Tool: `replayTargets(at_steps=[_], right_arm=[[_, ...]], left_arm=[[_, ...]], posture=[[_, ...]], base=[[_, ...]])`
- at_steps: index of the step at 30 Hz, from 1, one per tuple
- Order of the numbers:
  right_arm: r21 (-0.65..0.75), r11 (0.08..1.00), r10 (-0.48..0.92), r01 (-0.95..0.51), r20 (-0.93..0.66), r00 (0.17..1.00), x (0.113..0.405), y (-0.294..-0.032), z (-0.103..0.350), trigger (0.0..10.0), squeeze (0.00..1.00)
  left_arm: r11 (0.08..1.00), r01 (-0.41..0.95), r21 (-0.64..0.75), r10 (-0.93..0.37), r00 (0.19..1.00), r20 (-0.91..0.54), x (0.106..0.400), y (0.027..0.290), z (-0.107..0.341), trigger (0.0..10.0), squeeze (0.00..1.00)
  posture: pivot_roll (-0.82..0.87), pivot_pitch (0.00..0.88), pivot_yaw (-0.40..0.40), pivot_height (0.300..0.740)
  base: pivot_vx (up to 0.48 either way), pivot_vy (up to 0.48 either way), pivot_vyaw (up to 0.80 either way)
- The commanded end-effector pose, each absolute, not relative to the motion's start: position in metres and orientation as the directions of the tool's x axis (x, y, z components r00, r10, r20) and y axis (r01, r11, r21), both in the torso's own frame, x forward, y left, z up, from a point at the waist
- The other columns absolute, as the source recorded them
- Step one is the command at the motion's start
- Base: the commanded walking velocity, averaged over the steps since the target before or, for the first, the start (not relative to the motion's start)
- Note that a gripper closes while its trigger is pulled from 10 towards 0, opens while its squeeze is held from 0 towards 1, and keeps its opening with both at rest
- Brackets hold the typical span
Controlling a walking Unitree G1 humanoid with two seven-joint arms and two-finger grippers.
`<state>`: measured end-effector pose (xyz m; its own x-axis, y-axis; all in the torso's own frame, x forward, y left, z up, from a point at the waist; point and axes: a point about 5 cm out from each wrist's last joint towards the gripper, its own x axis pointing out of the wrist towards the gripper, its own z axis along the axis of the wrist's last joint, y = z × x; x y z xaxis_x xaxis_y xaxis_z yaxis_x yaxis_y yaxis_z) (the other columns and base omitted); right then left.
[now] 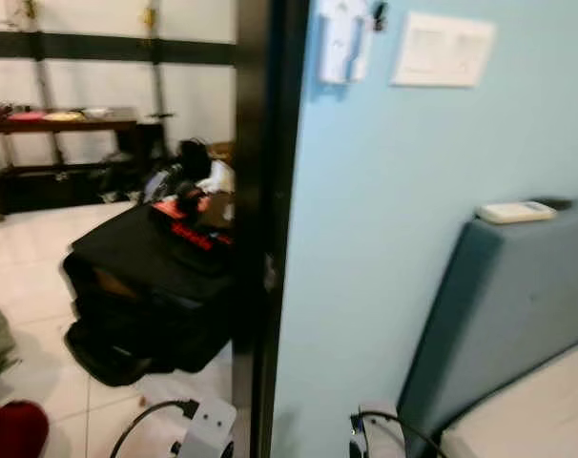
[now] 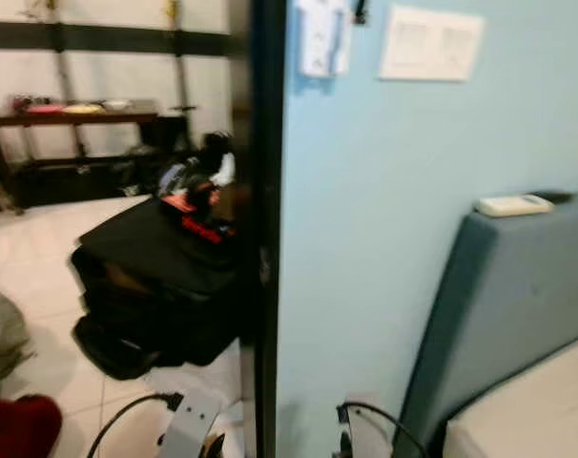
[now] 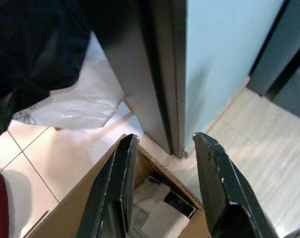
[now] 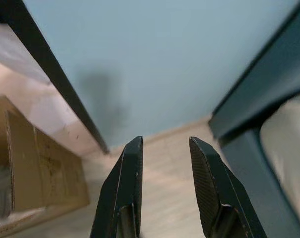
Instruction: Clean up the room
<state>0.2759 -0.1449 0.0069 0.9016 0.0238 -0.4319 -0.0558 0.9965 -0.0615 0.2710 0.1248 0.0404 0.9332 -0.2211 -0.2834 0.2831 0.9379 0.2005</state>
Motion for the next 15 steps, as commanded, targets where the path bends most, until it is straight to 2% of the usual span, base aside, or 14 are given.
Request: replayTargets(at_steps=[1,15], right_arm=[[-0.064,0.997,0.003,-0.035,-0.448,0.894,0.2725,-0.1509,0.0042,10.0,0.00],[-0.085,0.996,-0.019,-0.024,-0.464,0.886,0.2694,-0.1563,0.0015,10.0,0.00]], left_arm=[[0.933,0.301,0.197,-0.241,0.930,-0.276,0.2696,0.1217,0.0410,10.0,0.00],[0.937,0.300,0.179,-0.248,0.932,-0.265,0.2718,0.1239,0.0427,10.0,0.00]], posture=[[0.01,0.104,-0.018,0.740],[0.01,0.092,-0.001,0.740]], base=[[0.000,0.000,-0.80],[0.000,0.000,-0.80]])
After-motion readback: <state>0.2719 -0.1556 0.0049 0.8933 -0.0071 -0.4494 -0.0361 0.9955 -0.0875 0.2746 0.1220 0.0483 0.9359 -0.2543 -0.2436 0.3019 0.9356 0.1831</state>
